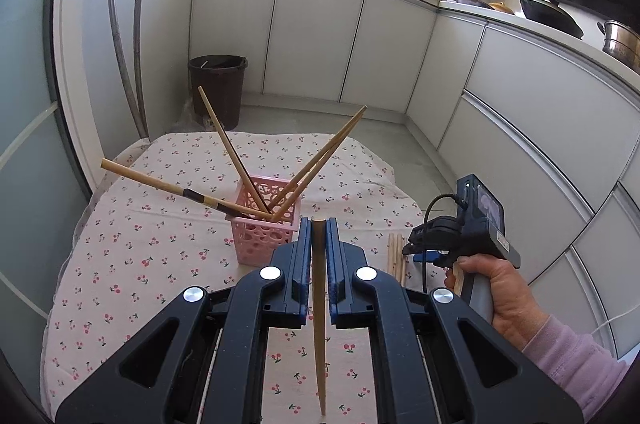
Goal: Organize utensils
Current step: 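Grasp a wooden chopstick with the right gripper while the left gripper lifts its chopstick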
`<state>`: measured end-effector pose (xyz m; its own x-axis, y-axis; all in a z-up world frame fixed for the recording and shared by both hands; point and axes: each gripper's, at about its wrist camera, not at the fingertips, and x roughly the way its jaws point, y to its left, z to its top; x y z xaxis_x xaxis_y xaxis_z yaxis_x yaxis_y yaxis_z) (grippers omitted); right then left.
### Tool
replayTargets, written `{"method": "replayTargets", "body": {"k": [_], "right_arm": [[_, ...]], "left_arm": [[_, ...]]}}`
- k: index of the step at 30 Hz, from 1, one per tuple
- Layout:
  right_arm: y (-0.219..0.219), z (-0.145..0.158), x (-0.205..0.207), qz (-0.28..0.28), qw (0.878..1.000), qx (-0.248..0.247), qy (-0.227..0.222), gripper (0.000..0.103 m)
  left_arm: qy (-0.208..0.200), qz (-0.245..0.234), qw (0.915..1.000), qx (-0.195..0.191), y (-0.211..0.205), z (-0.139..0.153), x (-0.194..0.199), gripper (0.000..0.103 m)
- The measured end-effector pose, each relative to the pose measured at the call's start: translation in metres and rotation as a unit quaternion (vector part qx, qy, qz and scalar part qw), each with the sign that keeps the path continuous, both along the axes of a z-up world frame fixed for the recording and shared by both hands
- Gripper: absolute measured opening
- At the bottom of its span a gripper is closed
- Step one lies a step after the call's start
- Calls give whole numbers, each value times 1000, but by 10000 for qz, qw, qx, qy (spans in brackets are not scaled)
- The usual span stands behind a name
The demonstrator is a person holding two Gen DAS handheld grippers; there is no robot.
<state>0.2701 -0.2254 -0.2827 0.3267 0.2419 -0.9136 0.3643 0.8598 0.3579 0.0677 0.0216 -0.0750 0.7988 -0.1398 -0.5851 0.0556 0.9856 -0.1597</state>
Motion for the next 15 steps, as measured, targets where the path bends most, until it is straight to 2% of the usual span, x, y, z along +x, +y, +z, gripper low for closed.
{"method": "replayTargets", "body": {"k": [2, 7, 12, 15], "right_arm": [[5, 0, 2, 97, 9998, -159, -79, 13], [10, -1, 5, 233, 9987, -375, -257, 6], [7, 0, -1, 404, 9983, -191, -381, 5], [8, 15, -12, 558, 9967, -146, -566, 5]], "left_arm": [[15, 23, 10000, 2, 2, 0, 0, 7], [9, 55, 10000, 30, 4, 1, -2, 7], [-30, 112, 9999, 15, 9, 3, -2, 7], [-70, 138, 9999, -42, 12, 7, -3, 7]]}}
